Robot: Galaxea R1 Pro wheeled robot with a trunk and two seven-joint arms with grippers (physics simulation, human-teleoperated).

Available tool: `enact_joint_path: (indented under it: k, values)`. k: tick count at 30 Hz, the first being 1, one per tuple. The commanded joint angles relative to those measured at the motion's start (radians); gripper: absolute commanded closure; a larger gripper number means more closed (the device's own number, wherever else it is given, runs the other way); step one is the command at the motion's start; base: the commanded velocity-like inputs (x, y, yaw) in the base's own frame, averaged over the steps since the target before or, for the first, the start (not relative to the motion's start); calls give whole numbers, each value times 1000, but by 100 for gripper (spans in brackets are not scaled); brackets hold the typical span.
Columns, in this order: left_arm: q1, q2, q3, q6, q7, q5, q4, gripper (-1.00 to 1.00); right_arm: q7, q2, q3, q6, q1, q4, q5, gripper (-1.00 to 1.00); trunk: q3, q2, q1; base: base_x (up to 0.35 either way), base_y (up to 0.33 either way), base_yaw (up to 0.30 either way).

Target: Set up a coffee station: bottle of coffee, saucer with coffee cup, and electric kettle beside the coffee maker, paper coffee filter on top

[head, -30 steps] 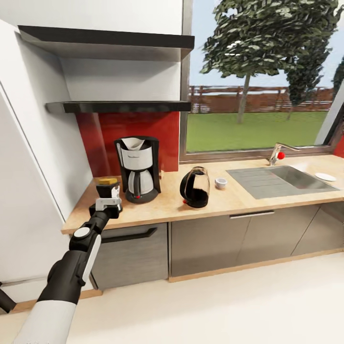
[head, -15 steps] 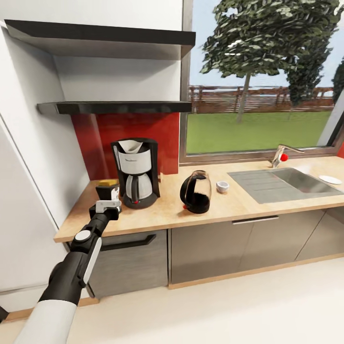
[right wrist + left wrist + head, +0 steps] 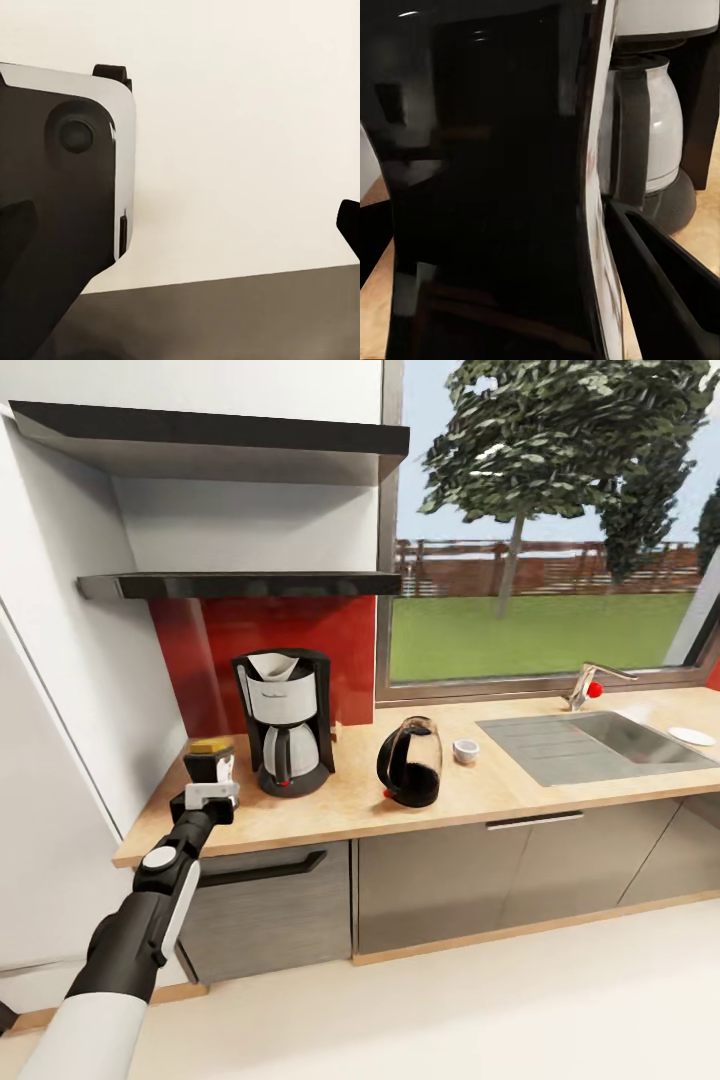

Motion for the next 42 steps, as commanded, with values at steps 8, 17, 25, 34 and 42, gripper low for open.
enact_joint_path:
  k: [8, 17, 25, 34, 42]
  values:
    - [7, 0, 17, -2, 22, -7, 2, 100, 2, -2, 8, 5, 0, -1, -9, -100, -2, -2, 1, 0, 0, 0]
    - [8, -2, 17, -4, 32, -5, 10, 100, 4, -2, 8, 8, 0, -1, -10, -100, -3, -2, 1, 59, 94, 10]
    - [8, -3, 15, -4, 32, -7, 12, 100, 5, -2, 8, 9, 0, -1, -10, -100, -6, -2, 1, 39, 59, 81]
    - [8, -3, 15, -4, 32, -7, 39, 100, 4, -2, 8, 9, 0, -1, -9, -100, -7, -2, 1, 93, 1, 3]
    - [8, -3, 15, -4, 32, -7, 41, 100, 5, -3, 8, 9, 0, -1, -8, -100, -7, -2, 1, 307, 0, 0]
